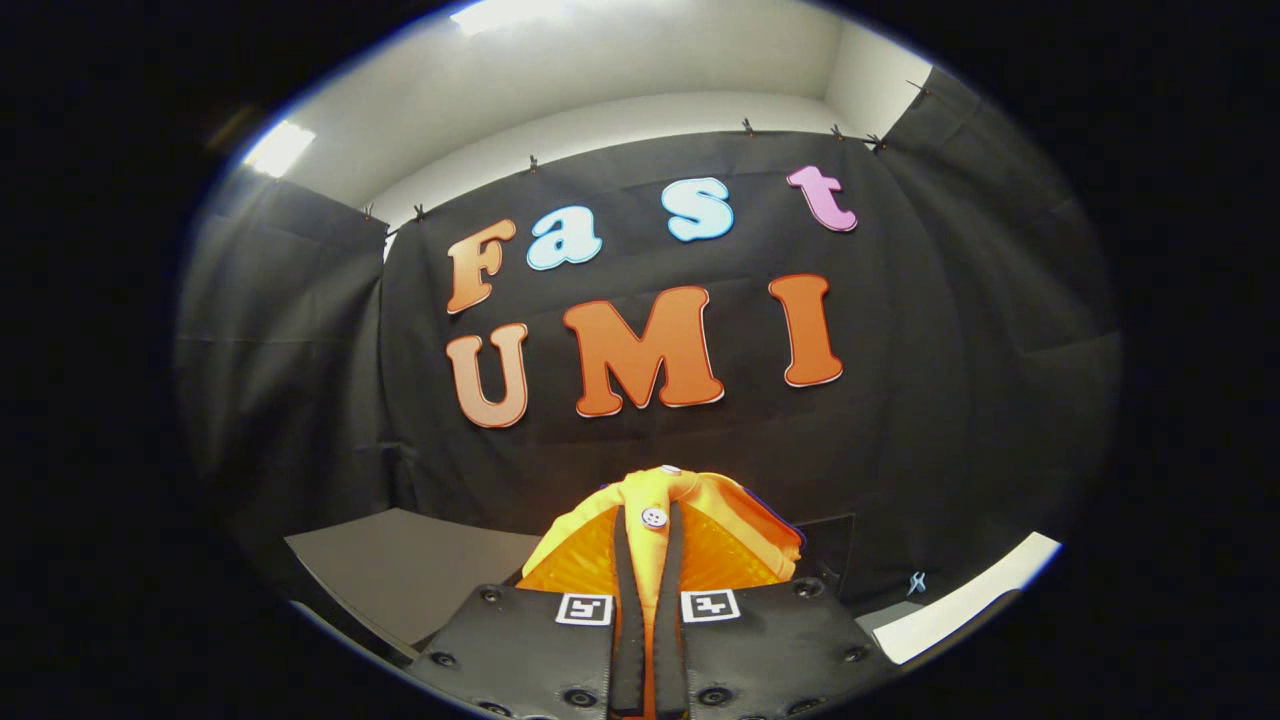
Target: Put the clothes into the washing machine and then close the washing machine lid.
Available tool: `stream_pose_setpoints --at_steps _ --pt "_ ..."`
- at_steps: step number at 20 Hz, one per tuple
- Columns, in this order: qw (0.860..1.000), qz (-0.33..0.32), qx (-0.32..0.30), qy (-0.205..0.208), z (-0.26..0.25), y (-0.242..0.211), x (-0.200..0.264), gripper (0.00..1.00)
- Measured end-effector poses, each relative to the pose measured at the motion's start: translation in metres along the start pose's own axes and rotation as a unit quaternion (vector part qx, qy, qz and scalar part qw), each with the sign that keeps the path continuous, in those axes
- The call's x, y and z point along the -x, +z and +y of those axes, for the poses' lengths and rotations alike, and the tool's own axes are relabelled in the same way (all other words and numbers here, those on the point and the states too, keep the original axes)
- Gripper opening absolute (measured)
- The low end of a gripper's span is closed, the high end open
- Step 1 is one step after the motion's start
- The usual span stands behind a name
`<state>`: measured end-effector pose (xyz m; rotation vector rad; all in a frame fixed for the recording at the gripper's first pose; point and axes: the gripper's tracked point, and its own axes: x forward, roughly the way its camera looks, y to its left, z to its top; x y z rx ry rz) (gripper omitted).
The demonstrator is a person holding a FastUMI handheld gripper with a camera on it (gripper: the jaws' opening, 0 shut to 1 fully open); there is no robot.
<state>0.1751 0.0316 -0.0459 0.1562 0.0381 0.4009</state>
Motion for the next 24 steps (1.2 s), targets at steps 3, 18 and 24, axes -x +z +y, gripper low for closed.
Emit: stream_pose_setpoints --at_steps 3,18,24 --pt "1.0 0.025 -0.015 0.009 -0.016 -0.031 -0.011 0.11" --pt "0.98 0.187 -0.055 -0.043 -0.063 -0.222 -0.087 0.12" --pt "0.972 0.227 -0.049 -0.042 -0.07 -0.273 -0.107 0.12"
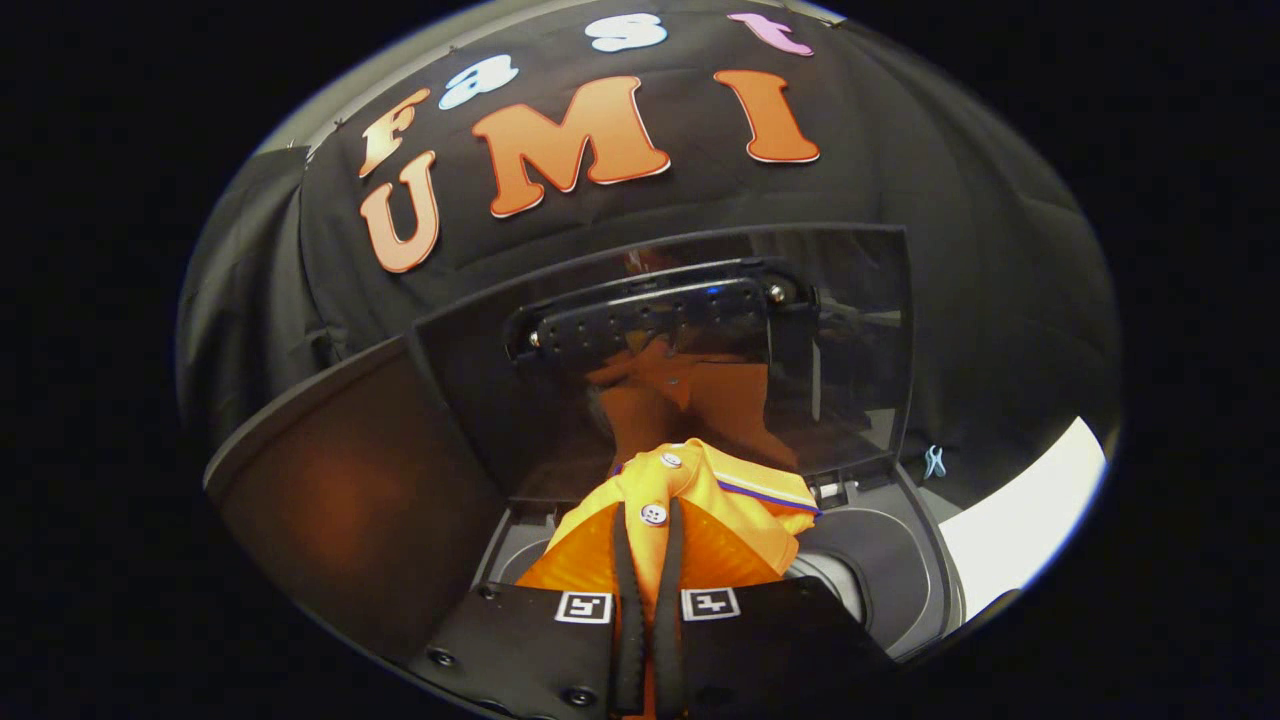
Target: Put the clothes into the washing machine and then close the washing machine lid.
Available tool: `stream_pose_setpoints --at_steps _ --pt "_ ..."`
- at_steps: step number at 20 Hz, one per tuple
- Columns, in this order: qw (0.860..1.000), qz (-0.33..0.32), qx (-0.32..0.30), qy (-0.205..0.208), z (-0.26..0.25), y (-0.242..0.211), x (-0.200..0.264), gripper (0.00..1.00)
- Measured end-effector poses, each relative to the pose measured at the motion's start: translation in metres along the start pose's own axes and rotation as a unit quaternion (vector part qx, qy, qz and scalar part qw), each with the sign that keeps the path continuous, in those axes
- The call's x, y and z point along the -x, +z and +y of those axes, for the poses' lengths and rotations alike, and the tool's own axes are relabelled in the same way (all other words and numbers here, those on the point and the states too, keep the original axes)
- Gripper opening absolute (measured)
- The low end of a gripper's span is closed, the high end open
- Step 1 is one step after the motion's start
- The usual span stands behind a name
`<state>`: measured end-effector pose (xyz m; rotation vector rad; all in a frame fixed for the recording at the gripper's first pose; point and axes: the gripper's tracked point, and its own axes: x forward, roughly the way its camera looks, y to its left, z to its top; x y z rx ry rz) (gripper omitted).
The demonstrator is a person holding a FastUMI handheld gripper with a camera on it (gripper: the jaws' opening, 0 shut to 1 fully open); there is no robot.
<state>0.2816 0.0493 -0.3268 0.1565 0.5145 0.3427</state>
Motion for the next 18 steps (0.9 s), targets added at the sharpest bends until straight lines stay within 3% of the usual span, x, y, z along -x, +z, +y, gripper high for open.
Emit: stream_pose_setpoints --at_steps 11,18 --pt "0.993 0.114 -0.014 -0.015 -0.022 -0.097 -0.038 0.12" --pt "0.976 0.213 -0.023 -0.035 -0.033 -0.138 -0.045 0.12"
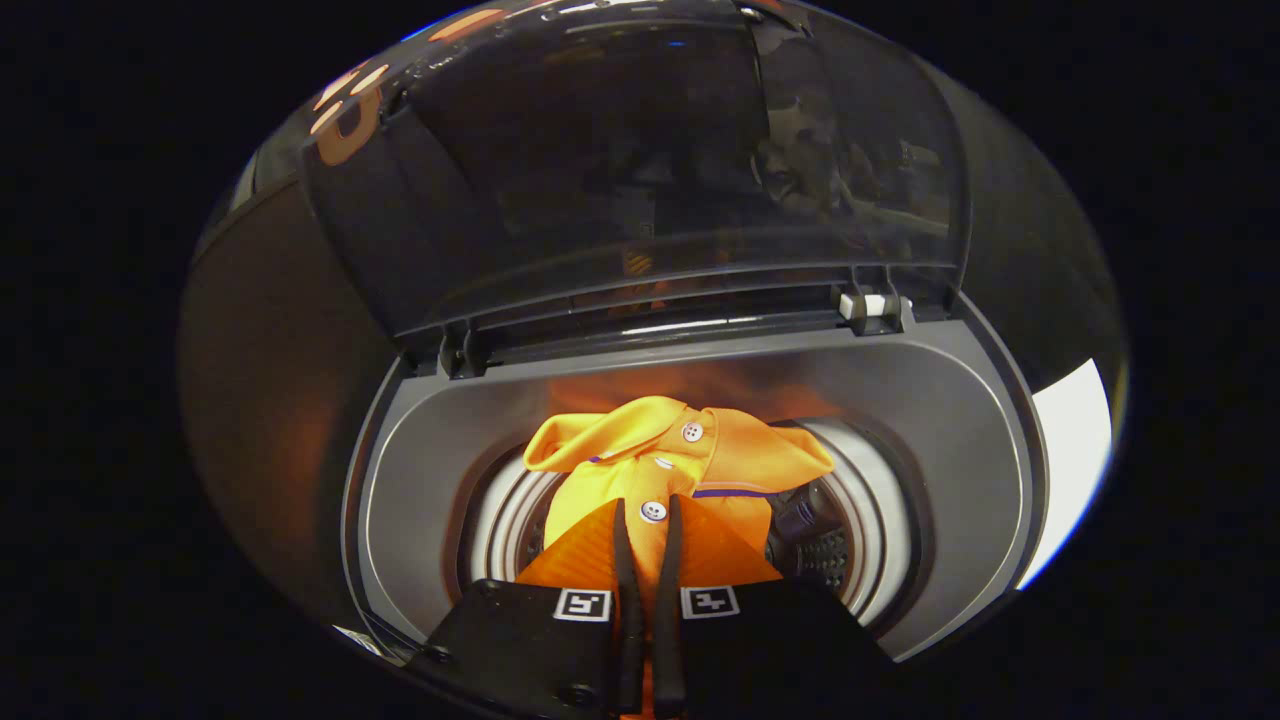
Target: Put the clothes into the washing machine and then close the washing machine lid.
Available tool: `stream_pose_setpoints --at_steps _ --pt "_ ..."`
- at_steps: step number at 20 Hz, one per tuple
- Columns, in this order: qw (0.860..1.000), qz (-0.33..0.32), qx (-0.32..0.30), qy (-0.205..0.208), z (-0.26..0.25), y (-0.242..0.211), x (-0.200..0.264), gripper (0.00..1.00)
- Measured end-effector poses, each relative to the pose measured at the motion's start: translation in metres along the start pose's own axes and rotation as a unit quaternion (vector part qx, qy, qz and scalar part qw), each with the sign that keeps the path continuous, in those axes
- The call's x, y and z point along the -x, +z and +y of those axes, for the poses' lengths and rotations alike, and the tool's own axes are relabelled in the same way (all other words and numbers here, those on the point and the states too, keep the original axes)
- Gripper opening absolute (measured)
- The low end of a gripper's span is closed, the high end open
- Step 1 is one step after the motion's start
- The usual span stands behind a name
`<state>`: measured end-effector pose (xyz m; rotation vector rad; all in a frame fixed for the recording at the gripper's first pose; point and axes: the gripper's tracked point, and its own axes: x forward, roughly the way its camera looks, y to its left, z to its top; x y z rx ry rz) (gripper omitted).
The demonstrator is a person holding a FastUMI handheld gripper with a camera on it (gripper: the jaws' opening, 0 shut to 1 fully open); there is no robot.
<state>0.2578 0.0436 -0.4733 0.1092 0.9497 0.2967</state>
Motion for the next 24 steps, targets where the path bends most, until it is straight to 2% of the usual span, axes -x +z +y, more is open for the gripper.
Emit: stream_pose_setpoints --at_steps 5,17,18,23,24 --pt "0.999 0.046 0.002 -0.013 0.001 -0.011 -0.008 0.12" --pt "0.999 0.043 -0.004 -0.02 0.0 -0.007 -0.005 0.16" --pt "0.999 0.051 -0.006 -0.019 0.0 -0.01 -0.005 0.21" --pt "0.998 0.047 -0.007 -0.027 0.002 -0.01 0.002 0.99" --pt "0.999 0.046 -0.008 -0.025 0.003 -0.01 0.003 0.99"
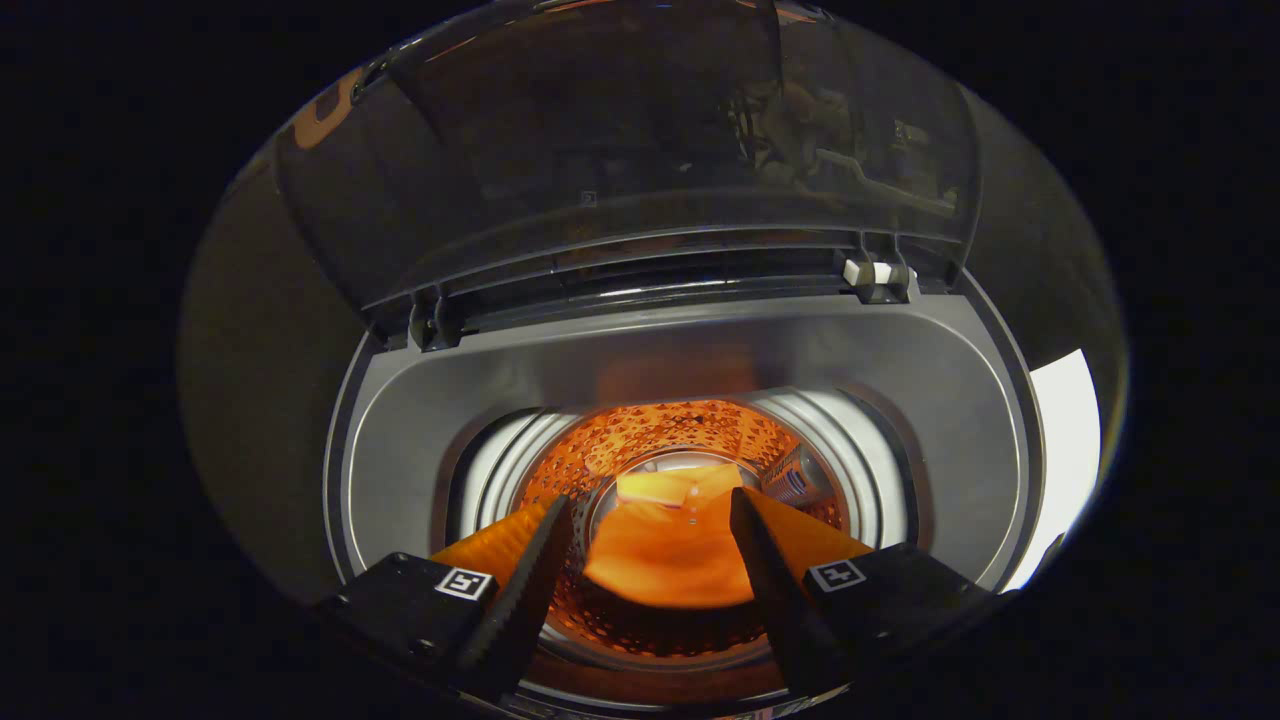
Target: Put the clothes into the washing machine and then close the washing machine lid.
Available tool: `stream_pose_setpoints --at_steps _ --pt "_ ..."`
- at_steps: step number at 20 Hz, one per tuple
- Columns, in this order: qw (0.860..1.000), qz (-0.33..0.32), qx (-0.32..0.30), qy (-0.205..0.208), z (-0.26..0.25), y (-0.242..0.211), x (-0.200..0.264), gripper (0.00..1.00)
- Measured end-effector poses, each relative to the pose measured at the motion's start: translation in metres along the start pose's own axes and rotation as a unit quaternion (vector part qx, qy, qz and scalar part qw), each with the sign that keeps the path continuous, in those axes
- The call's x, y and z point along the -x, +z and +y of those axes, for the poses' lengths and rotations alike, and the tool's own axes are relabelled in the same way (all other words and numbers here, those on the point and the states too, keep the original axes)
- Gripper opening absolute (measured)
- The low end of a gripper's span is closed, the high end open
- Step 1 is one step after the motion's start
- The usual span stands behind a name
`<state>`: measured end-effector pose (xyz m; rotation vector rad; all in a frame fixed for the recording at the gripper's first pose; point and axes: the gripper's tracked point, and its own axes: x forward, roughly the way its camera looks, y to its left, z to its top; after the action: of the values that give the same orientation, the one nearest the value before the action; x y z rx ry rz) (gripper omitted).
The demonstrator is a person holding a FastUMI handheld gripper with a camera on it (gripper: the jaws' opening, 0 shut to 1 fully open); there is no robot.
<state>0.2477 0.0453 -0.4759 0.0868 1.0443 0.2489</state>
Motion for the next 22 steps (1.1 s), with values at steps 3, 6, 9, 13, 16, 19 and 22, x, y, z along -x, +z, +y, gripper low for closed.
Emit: stream_pose_setpoints --at_steps 3,6,9,13,16,19,22 --pt "1.0 -0.006 -0.002 0.002 0.001 0.0 0.004 0.99" --pt "1.0 -0.015 -0.006 0.004 0.004 0.0 0.012 0.99" --pt "1.0 -0.028 -0.007 0.009 0.006 0.002 0.022 0.99" --pt "0.998 -0.065 -0.012 0.017 0.015 0.013 0.048 0.99" --pt "0.994 -0.11 -0.007 0.018 0.023 0.032 0.081 0.99" --pt "0.987 -0.158 0.0 0.023 0.031 0.058 0.117 0.99" --pt "0.977 -0.213 0.011 0.028 0.04 0.095 0.156 0.99"
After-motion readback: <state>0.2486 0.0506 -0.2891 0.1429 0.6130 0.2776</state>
